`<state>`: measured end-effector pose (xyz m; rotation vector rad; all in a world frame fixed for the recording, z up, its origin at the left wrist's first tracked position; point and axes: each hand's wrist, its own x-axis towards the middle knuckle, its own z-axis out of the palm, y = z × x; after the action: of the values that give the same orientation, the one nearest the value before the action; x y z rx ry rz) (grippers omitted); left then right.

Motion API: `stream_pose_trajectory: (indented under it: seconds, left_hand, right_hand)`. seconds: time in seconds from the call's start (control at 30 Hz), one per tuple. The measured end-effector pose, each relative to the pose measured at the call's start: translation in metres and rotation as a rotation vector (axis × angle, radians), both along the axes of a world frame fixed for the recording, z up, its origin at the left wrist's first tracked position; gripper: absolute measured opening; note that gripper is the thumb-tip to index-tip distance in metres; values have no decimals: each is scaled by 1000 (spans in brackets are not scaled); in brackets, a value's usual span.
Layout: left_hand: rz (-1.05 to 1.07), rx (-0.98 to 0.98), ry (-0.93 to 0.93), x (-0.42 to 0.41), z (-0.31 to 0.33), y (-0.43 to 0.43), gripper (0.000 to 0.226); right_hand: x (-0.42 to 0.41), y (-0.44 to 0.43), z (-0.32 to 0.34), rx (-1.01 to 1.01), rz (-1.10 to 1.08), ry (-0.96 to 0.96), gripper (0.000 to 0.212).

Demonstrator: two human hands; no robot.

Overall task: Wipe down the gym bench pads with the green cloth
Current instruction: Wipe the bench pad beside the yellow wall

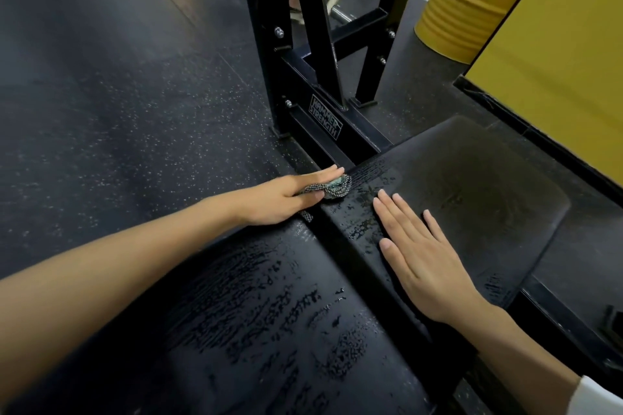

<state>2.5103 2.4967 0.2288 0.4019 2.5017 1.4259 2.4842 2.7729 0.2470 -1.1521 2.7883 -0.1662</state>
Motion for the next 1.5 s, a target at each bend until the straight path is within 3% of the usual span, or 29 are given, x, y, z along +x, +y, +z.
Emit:
stream_pose_trajectory:
  seconds: [0.63, 1.13, 1.5]
  left_hand:
    - [-13, 88, -155, 96, 5, -55, 51]
    - [-90, -1, -49, 33, -3, -25, 52]
    - [-35, 17, -126, 80, 6, -46, 52]
  right_hand:
    - [-2, 0, -3, -4, -17, 10, 58]
    - [-3, 0, -1, -25, -28, -11, 56]
    - [-2, -3, 2, -30, -57, -44, 66]
